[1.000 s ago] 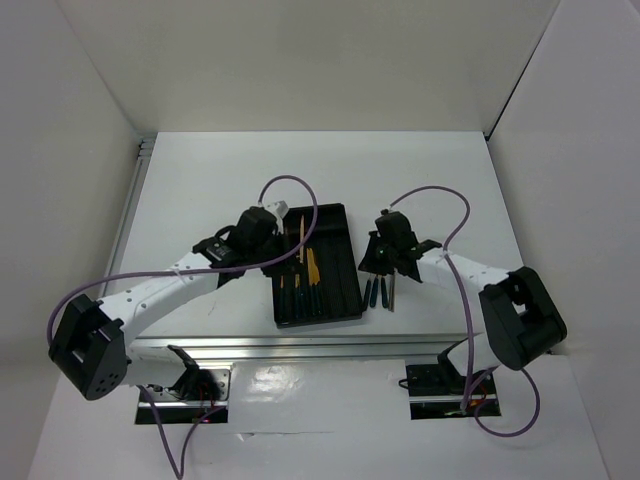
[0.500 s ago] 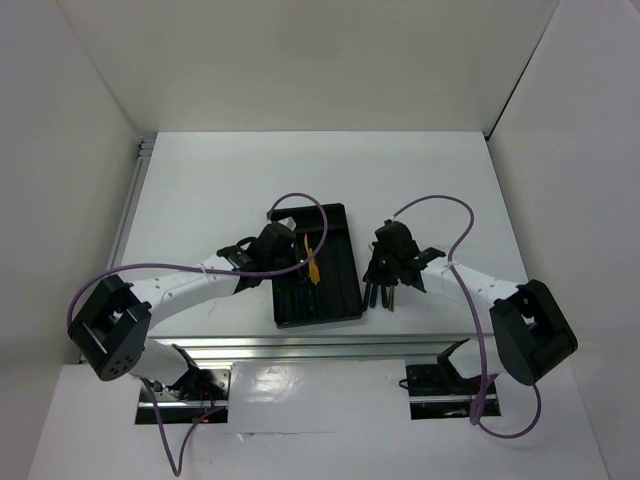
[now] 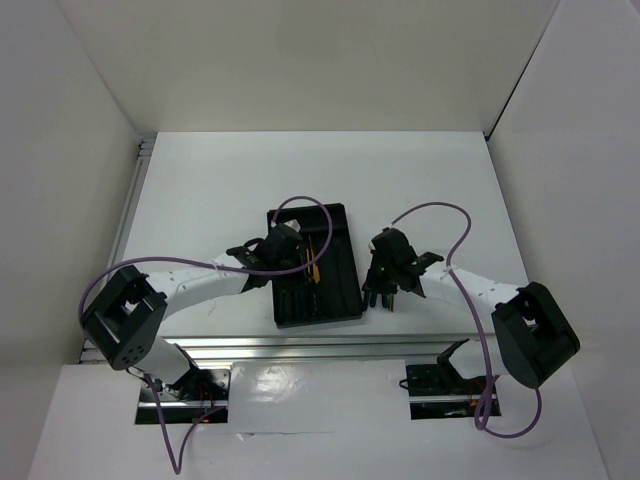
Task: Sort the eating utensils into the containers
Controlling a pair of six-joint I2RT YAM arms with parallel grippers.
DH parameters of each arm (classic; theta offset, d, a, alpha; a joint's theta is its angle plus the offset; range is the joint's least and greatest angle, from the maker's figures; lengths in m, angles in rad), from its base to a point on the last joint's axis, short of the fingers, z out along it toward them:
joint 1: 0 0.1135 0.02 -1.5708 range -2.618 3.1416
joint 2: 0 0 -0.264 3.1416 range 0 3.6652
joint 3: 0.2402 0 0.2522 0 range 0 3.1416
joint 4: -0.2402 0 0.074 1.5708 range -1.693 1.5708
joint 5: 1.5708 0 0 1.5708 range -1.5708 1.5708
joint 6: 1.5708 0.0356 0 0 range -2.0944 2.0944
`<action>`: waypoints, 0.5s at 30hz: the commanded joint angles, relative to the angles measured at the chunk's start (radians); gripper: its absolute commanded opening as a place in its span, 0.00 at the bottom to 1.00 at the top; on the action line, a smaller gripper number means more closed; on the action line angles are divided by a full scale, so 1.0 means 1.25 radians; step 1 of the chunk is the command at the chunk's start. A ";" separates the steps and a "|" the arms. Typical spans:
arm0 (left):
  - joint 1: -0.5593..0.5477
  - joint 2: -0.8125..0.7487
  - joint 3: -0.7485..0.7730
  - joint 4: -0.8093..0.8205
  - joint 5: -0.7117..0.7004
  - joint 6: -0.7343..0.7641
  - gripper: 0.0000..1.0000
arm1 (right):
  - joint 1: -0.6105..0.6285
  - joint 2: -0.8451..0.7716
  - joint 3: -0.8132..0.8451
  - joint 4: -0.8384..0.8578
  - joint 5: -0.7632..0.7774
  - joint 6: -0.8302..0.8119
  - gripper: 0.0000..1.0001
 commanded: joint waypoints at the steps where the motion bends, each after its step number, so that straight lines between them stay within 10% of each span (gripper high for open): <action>1: -0.003 0.013 0.013 0.056 0.018 0.007 0.00 | 0.016 -0.013 -0.002 -0.007 0.008 0.018 0.00; 15: -0.003 0.056 0.013 0.083 0.063 0.007 0.00 | 0.039 -0.022 -0.009 -0.024 -0.018 0.048 0.00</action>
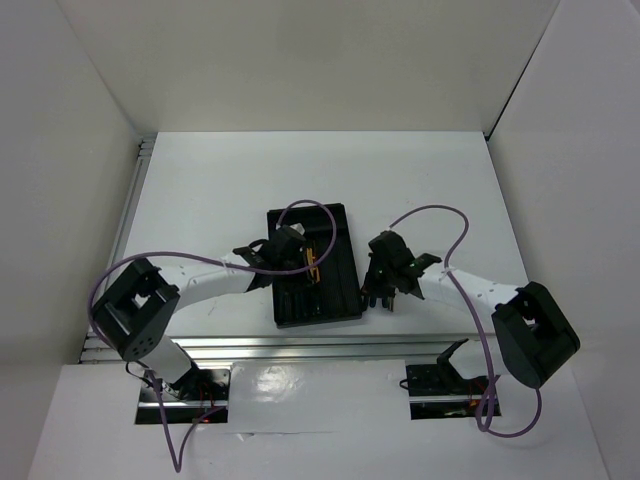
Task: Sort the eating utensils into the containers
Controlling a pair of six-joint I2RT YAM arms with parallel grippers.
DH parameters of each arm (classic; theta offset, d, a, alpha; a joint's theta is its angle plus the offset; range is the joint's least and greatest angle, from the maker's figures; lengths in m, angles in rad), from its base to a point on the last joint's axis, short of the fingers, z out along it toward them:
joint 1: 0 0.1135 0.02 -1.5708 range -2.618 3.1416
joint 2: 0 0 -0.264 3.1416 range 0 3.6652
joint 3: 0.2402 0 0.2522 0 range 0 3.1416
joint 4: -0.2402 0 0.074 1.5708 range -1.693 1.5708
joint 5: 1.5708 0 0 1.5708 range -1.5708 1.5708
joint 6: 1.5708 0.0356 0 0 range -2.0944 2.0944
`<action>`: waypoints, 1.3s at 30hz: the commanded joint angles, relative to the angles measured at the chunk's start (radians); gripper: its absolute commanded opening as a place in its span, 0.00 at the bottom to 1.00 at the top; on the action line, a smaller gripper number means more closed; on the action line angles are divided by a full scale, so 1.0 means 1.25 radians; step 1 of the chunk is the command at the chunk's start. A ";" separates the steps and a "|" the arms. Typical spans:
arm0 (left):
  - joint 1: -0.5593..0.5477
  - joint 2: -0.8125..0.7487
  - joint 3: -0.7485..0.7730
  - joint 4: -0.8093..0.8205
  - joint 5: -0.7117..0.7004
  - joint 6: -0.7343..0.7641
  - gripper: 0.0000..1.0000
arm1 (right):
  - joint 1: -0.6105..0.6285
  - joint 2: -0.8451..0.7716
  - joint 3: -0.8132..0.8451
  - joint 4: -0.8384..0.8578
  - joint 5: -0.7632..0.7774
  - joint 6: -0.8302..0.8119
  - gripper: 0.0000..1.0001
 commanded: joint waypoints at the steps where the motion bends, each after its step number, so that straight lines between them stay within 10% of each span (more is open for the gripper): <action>1: -0.003 0.016 0.013 0.049 0.030 0.007 0.00 | 0.019 -0.022 -0.009 0.002 -0.009 0.020 0.00; 14: -0.003 0.031 0.037 0.011 0.007 0.007 0.06 | 0.045 -0.014 0.008 -0.007 -0.019 0.029 0.00; 31: -0.003 -0.058 0.120 -0.081 -0.047 0.082 0.67 | 0.045 -0.044 0.117 -0.077 0.118 -0.038 0.35; 39: 0.020 -0.147 0.120 -0.126 -0.111 0.154 0.86 | 0.045 -0.053 0.181 -0.055 0.242 -0.126 0.89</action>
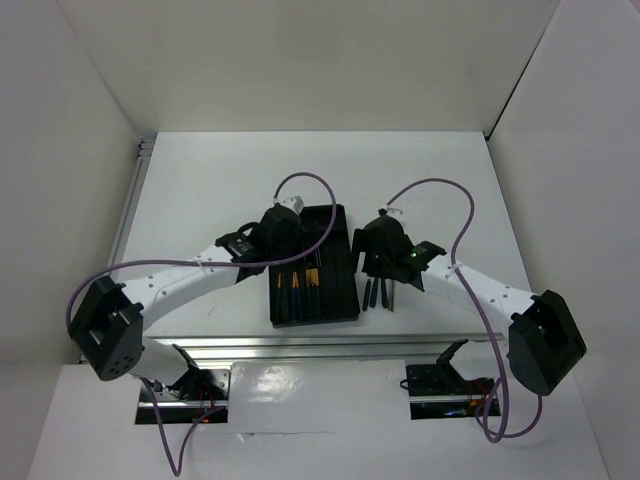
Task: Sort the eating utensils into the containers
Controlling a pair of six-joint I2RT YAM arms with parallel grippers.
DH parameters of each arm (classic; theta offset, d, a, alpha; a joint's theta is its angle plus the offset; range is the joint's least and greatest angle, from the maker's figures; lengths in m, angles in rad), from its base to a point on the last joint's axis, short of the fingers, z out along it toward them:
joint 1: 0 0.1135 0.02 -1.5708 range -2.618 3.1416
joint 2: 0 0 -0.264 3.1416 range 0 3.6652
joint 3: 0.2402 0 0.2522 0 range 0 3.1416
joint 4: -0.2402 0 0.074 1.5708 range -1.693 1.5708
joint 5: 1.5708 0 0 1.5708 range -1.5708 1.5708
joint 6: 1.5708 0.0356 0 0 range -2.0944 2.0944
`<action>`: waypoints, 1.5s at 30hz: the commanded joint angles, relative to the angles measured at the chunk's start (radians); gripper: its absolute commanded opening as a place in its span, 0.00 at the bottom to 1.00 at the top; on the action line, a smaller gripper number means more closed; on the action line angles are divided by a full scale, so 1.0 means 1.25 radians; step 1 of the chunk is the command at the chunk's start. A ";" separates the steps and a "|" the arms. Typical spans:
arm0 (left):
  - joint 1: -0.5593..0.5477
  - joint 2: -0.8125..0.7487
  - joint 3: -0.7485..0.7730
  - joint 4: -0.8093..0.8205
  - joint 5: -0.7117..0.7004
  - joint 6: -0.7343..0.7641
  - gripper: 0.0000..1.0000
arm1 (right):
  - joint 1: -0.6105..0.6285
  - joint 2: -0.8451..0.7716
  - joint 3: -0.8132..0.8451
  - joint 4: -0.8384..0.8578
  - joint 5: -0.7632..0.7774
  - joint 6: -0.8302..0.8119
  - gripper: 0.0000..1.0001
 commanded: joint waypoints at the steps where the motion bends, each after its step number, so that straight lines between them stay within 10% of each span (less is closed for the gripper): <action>1: 0.032 -0.064 -0.037 -0.010 -0.015 0.056 0.88 | 0.007 0.011 0.075 0.004 0.108 -0.051 0.97; 29: 0.381 -0.281 -0.207 -0.004 0.112 0.169 1.00 | -0.215 0.155 0.172 -0.031 -0.049 -0.116 0.97; 31: 0.381 -0.289 -0.208 -0.004 0.095 0.169 1.00 | -0.215 0.155 0.163 -0.031 -0.057 -0.116 0.85; 32: 0.381 -0.297 -0.216 -0.004 0.095 0.169 1.00 | -0.215 0.155 0.163 -0.031 -0.057 -0.116 0.43; 33: 0.381 -0.304 -0.216 -0.004 0.087 0.162 1.00 | -0.215 0.147 0.156 -0.031 -0.057 -0.116 0.27; 37: 0.381 -0.312 -0.224 -0.004 0.071 0.161 1.00 | -0.215 0.109 0.140 -0.031 -0.046 -0.109 0.00; 40: 0.381 -0.312 -0.242 -0.004 0.071 0.154 1.00 | -0.215 0.070 0.122 -0.031 -0.039 -0.102 0.07; 45: 0.381 -0.328 -0.270 0.024 0.079 0.147 1.00 | -0.215 0.010 0.075 -0.031 -0.050 -0.094 0.73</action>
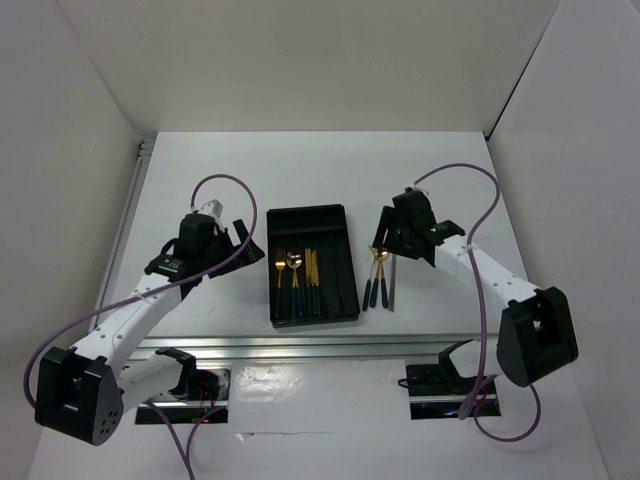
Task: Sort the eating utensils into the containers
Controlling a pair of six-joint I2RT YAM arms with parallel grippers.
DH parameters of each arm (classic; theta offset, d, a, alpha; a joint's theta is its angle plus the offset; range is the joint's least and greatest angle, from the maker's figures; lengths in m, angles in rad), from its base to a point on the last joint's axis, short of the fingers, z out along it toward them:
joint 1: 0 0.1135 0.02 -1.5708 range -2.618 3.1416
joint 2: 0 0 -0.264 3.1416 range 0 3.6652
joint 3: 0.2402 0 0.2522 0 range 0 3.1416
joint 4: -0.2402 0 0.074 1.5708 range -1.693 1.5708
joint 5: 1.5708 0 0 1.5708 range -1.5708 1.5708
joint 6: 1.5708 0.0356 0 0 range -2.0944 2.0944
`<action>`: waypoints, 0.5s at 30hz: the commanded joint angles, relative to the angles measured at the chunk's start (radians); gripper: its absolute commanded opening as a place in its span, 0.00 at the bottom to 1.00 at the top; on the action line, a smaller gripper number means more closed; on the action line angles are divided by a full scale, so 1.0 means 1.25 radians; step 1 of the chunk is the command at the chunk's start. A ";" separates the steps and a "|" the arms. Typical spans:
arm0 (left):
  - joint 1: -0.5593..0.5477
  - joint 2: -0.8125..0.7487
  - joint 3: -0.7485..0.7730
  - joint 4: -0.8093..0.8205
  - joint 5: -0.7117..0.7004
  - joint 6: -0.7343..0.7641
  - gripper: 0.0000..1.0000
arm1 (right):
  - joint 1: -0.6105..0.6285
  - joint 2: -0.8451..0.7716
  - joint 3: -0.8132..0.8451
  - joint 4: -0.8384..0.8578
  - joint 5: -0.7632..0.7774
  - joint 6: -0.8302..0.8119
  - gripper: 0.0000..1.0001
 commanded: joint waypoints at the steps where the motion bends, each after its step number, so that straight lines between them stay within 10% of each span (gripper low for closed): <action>1: 0.003 -0.028 -0.016 0.035 -0.001 0.005 1.00 | -0.003 -0.059 -0.026 -0.001 -0.006 0.005 0.79; 9: 0.003 -0.079 -0.038 0.045 0.017 0.012 1.00 | -0.003 -0.095 -0.096 -0.001 -0.021 0.030 0.89; 15: 0.003 -0.060 -0.022 0.037 0.009 0.012 1.00 | -0.003 -0.087 -0.127 0.048 -0.052 0.022 0.64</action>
